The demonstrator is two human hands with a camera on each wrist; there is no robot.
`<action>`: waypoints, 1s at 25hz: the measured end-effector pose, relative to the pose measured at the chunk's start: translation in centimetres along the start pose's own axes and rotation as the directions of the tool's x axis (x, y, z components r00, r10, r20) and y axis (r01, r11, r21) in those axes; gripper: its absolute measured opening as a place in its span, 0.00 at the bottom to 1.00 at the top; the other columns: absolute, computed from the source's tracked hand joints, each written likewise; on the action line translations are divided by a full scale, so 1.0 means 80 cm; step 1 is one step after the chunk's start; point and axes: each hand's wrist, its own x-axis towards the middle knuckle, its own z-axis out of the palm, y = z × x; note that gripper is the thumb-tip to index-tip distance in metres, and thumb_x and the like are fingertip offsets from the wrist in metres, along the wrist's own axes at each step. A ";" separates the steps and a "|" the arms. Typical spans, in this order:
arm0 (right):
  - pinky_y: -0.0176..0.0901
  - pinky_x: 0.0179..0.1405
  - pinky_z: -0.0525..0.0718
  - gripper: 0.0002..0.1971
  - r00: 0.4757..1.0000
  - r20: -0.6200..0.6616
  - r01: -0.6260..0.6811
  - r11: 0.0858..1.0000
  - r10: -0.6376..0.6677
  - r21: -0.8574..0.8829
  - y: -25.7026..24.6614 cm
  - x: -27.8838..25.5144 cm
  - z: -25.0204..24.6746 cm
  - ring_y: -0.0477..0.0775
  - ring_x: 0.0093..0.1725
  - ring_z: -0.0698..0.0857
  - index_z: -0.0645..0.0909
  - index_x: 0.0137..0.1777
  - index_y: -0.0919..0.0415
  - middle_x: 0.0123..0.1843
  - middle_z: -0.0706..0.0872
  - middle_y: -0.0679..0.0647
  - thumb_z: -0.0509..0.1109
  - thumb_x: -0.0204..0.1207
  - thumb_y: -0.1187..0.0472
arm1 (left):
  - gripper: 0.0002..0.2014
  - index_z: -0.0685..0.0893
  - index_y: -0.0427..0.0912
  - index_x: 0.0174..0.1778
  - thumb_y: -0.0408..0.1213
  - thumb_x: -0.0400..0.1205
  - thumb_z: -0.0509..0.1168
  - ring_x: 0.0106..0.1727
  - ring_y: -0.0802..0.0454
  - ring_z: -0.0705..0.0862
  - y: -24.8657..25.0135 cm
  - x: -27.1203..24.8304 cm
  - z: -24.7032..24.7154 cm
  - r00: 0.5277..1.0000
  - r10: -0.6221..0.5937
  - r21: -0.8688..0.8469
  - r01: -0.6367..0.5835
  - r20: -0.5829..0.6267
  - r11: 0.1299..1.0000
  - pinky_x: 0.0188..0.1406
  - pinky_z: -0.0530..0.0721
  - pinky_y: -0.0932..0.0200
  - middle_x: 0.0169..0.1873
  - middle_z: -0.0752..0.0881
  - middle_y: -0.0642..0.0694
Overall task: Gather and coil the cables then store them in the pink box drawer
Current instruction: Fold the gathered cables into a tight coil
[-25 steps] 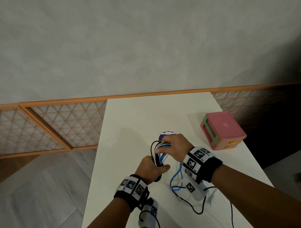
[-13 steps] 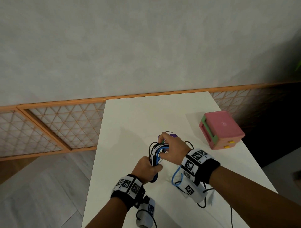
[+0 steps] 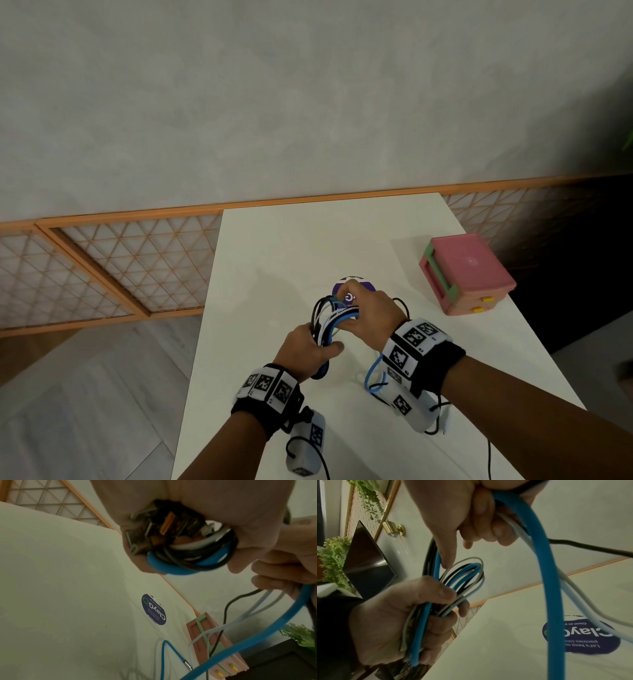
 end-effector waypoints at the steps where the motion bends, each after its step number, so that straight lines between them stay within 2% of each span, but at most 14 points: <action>1: 0.47 0.39 0.80 0.19 1.000 0.003 -0.006 1.000 0.006 -0.017 0.001 0.000 0.001 0.56 0.40 0.84 0.71 0.56 0.52 0.42 0.88 0.57 0.73 0.70 0.50 | 0.13 0.77 0.45 0.32 0.47 0.66 0.73 0.30 0.54 0.78 -0.001 0.001 -0.002 1.000 -0.015 0.007 0.015 -0.025 1.000 0.32 0.74 0.63 0.26 0.79 0.52; 4: 0.50 0.44 0.83 0.20 0.999 0.014 -0.029 0.996 0.031 -0.081 0.001 -0.001 0.002 0.57 0.45 0.84 0.70 0.59 0.52 0.46 0.88 0.58 0.72 0.71 0.49 | 0.16 0.78 0.47 0.39 0.48 0.67 0.77 0.36 0.54 0.82 -0.004 0.003 -0.007 0.996 -0.057 0.001 0.057 -0.065 0.998 0.35 0.75 0.63 0.32 0.83 0.52; 6: 0.51 0.47 0.84 0.21 0.999 0.022 -0.038 0.995 0.040 -0.088 0.001 -0.001 0.004 0.57 0.47 0.84 0.70 0.60 0.52 0.47 0.88 0.58 0.72 0.71 0.49 | 0.16 0.77 0.48 0.39 0.47 0.67 0.77 0.35 0.54 0.82 -0.004 0.002 -0.007 0.996 -0.059 0.013 0.060 -0.073 0.998 0.35 0.75 0.63 0.32 0.83 0.53; 8: 0.50 0.48 0.84 0.21 0.999 0.026 -0.046 0.995 0.048 -0.087 0.000 0.002 0.005 0.57 0.47 0.84 0.70 0.61 0.52 0.48 0.88 0.57 0.72 0.71 0.49 | 0.14 0.77 0.49 0.36 0.46 0.68 0.77 0.33 0.55 0.81 -0.003 0.001 -0.006 0.996 -0.050 0.023 0.052 -0.071 0.998 0.33 0.74 0.64 0.30 0.82 0.53; 10: 0.47 0.45 0.81 0.22 0.998 0.013 -0.061 0.996 0.062 -0.065 0.000 0.006 0.006 0.54 0.43 0.81 0.71 0.62 0.53 0.46 0.86 0.54 0.72 0.71 0.49 | 0.13 0.78 0.45 0.34 0.45 0.68 0.75 0.31 0.53 0.79 -0.002 0.000 -0.006 0.999 -0.016 0.017 0.017 -0.051 1.000 0.33 0.75 0.62 0.27 0.80 0.52; 13: 0.45 0.45 0.80 0.21 0.997 -0.002 -0.080 0.996 0.080 -0.047 -0.001 0.011 0.005 0.52 0.42 0.78 0.72 0.63 0.53 0.47 0.84 0.54 0.71 0.71 0.52 | 0.13 0.77 0.40 0.30 0.47 0.66 0.67 0.27 0.52 0.74 0.001 -0.003 -0.004 0.999 0.040 0.009 -0.039 -0.031 0.999 0.31 0.74 0.59 0.23 0.77 0.49; 16: 0.47 0.47 0.83 0.22 0.994 -0.018 -0.109 0.994 0.109 -0.013 -0.003 0.015 0.004 0.54 0.43 0.81 0.72 0.63 0.50 0.50 0.86 0.55 0.70 0.69 0.54 | 0.11 0.70 0.43 0.23 0.43 0.66 0.63 0.21 0.56 0.67 0.006 -0.009 0.001 0.997 0.080 -0.013 -0.080 -0.017 0.997 0.25 0.67 0.61 0.16 0.71 0.54; 18: 0.47 0.46 0.84 0.23 0.992 -0.026 -0.122 0.992 0.123 0.017 -0.004 0.022 0.005 0.56 0.45 0.84 0.72 0.63 0.50 0.50 0.87 0.54 0.70 0.68 0.55 | 0.15 0.65 0.45 0.20 0.39 0.69 0.65 0.19 0.58 0.63 0.008 -0.012 0.004 0.996 0.091 -0.056 -0.092 -0.019 0.994 0.23 0.64 0.62 0.12 0.66 0.55; 21: 0.49 0.49 0.84 0.16 0.990 0.026 -0.141 0.990 0.140 0.001 0.001 0.035 0.011 0.58 0.51 0.85 0.79 0.58 0.55 0.52 0.86 0.54 0.67 0.69 0.57 | 0.19 0.64 0.45 0.21 0.36 0.74 0.66 0.18 0.59 0.63 0.010 -0.010 0.007 0.995 0.102 -0.128 -0.103 -0.014 0.986 0.22 0.63 0.64 0.12 0.66 0.55; 23: 0.49 0.48 0.85 0.10 0.980 0.085 -0.178 0.983 0.181 -0.035 0.003 0.044 0.014 0.59 0.49 0.85 0.82 0.50 0.61 0.48 0.87 0.57 0.64 0.72 0.59 | 0.22 0.64 0.45 0.22 0.34 0.78 0.68 0.18 0.60 0.63 0.011 -0.010 0.007 0.992 0.125 -0.140 -0.126 -0.013 0.982 0.22 0.63 0.67 0.12 0.66 0.55; 25: 0.49 0.48 0.84 0.11 0.969 0.122 -0.216 0.976 0.216 -0.014 0.003 0.051 0.017 0.60 0.48 0.85 0.83 0.50 0.66 0.48 0.88 0.61 0.63 0.74 0.61 | 0.22 0.66 0.45 0.23 0.36 0.79 0.69 0.18 0.60 0.65 0.010 -0.007 0.009 0.991 0.133 -0.156 -0.133 -0.010 0.979 0.22 0.64 0.69 0.12 0.68 0.56</action>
